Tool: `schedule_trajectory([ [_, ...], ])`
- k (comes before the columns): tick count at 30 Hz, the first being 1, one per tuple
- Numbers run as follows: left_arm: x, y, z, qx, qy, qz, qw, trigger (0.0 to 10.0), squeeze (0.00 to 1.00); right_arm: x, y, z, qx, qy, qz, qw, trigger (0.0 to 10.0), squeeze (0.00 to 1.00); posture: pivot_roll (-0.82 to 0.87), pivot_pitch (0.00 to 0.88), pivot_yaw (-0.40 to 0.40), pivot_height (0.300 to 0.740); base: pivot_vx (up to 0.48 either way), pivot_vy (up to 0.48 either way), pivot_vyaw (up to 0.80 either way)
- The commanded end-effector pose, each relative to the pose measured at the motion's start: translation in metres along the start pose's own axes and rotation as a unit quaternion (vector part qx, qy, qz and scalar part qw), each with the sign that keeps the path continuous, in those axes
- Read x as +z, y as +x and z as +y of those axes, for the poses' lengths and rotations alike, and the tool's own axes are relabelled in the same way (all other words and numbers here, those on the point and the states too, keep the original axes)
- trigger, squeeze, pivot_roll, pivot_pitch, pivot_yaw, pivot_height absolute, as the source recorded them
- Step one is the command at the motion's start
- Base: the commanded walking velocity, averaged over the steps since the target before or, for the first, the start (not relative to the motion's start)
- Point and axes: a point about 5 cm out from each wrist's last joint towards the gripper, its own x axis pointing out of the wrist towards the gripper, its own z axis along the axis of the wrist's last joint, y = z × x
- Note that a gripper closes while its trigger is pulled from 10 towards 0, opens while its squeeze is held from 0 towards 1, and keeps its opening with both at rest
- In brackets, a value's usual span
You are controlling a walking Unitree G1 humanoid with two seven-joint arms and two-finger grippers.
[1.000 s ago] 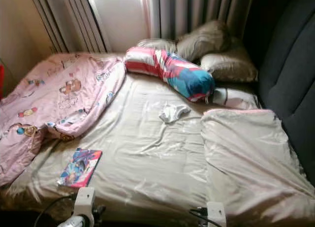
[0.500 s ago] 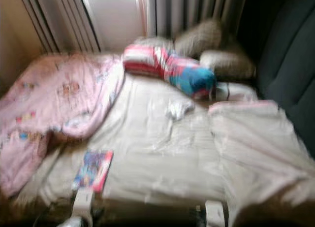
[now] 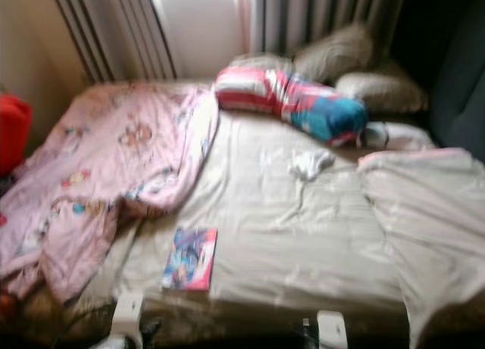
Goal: Clean up the room
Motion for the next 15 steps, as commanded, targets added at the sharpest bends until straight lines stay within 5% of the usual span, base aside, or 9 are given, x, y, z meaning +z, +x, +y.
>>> schedule_trajectory([
  [1,-0.0095,-0.0035,0.0102,0.014,-0.001,0.016,1.000,10.0,0.00,0.0020,0.0010,0.0101,0.012,0.005,-0.004,1.000,10.0,0.00,-0.06,0.010,0.029,0.740,0.000,0.458,0.00],
  [15,-0.0081,-0.0032,0.0104,0.016,0.000,0.014,1.000,10.0,0.00,0.0017,0.0010,0.0101,0.011,0.005,-0.003,1.000,10.0,0.00,-0.06,0.012,0.028,0.740,0.000,0.454,0.00],
])
